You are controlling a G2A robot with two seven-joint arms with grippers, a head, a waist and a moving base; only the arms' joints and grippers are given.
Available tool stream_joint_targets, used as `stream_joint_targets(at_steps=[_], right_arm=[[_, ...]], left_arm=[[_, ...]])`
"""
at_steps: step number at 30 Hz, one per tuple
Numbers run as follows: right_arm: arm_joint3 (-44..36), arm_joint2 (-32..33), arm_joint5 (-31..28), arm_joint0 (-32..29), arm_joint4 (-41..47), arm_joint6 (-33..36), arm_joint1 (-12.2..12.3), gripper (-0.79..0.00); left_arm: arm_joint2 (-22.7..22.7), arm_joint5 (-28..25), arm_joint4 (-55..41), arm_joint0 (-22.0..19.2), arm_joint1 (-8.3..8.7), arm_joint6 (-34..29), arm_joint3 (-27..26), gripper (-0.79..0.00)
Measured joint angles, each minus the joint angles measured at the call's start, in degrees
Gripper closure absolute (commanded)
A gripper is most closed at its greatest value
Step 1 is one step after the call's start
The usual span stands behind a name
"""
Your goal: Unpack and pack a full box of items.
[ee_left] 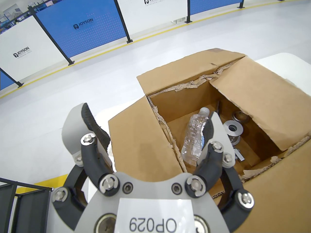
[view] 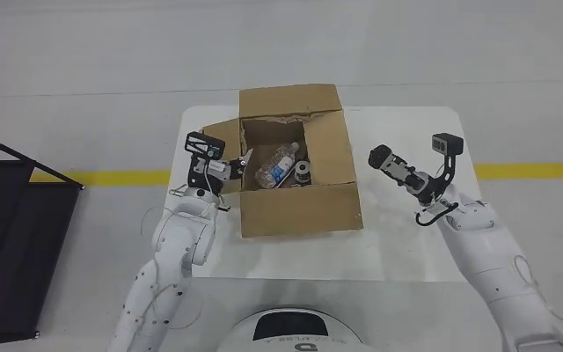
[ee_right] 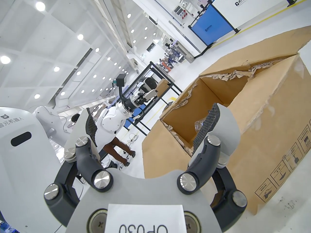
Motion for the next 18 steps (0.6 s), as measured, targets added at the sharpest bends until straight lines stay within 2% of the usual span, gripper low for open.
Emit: stream_joint_targets(at_steps=[5, 8, 11, 13, 15, 18], right_arm=[[0.0, 0.0, 0.0, 0.0, 0.0, 0.0, 0.0, -0.785], [0.0, 0.0, 0.0, 0.0, 0.0, 0.0, 0.0, -0.785], [0.0, 0.0, 0.0, 0.0, 0.0, 0.0, 0.0, -0.785], [0.0, 0.0, 0.0, 0.0, 0.0, 0.0, 0.0, -0.785], [0.0, 0.0, 0.0, 0.0, 0.0, 0.0, 0.0, -0.785], [0.0, 0.0, 0.0, 0.0, 0.0, 0.0, 0.0, -0.785]], left_arm=[[0.5, 0.7, 2.1, 0.4, 0.00, 1.9, -0.4, -0.785], [2.3, -3.7, 0.5, -1.9, -0.23, 0.0, 0.5, -0.785], [1.8, -17.0, -13.2, -9.5, -0.40, -12.5, 4.8, -0.785], [2.6, -22.8, -26.8, -15.4, -0.75, -21.5, 9.3, -0.785], [4.1, -25.5, -40.3, -21.2, -1.19, -29.7, 14.6, -0.785], [5.7, -24.5, -53.6, -28.7, -1.65, -39.2, 22.8, -0.785]])
